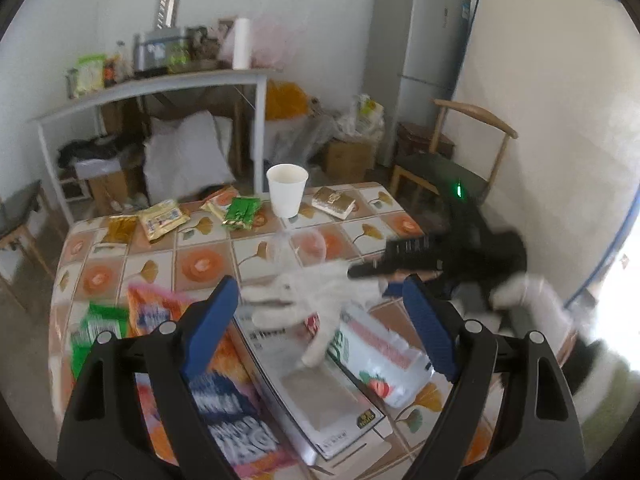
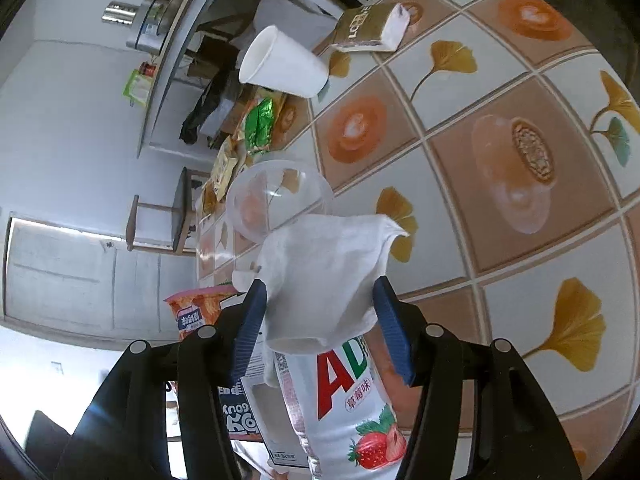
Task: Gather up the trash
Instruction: 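Grasp the white glove with the right tool while the left tool grasps the clear plastic bowl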
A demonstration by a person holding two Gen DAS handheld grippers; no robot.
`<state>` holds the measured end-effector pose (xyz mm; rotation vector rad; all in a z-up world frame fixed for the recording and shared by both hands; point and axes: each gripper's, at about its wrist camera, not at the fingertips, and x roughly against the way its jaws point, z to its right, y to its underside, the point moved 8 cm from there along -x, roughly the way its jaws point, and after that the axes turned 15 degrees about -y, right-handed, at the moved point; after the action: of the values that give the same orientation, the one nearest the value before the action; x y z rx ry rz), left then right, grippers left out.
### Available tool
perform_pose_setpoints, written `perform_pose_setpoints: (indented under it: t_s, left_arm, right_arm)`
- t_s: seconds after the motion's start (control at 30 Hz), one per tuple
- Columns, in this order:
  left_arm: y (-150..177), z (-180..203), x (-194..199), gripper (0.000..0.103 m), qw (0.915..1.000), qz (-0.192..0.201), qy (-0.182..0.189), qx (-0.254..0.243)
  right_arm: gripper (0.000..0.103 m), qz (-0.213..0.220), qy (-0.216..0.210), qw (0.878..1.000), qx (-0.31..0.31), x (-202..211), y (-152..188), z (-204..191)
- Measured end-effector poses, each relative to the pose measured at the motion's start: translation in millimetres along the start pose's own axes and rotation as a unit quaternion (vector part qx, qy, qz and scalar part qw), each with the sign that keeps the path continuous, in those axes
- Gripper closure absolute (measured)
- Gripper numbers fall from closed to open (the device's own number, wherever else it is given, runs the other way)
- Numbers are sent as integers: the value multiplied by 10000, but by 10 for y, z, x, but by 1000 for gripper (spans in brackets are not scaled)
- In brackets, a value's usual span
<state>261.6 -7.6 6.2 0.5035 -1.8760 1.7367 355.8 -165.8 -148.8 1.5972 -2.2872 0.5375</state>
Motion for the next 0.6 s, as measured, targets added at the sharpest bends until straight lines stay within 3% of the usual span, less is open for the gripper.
perform_pose_setpoints:
  t_s: [0.07,0.1,0.13,0.2,0.27,0.37,0.53,0.6]
  left_arm:
    - [-229,-54,-57,23,9996,-112,213,-132]
    - [-349,-79,-129,23,9994,-123,116,-298]
    - [-424,-89,-199,23,9984,-78,-138,-542]
    - [-538,-31,-452,23,9878,63,-735,-1369]
    - [-513,25,-749,23,9811,-273,-819,-1733]
    - [-377,43,-1283,30,9770,-1258,-543,-1632]
    - [-244,108,-1767,34,9712,-1962,-238,-1331]
    - [-176,98,-1909,36,9672,-2163,-333,-1290]
  right_arm:
    - [48,0,-75,10000,-37,-9,4,13]
    - [48,4,-105,9999,-71,-11,-4,23]
    - [48,12,-134,9998,-133,-2,-4,45]
    - [48,26,-182,9996,-221,-15,-19,77]
    - [49,45,-229,9992,-317,-15,-11,103]
    - [50,61,-277,9989,-361,-36,-12,106]
    - [55,69,-296,9989,-363,-53,-51,98]
    - [59,66,-261,9990,-361,-64,-64,108]
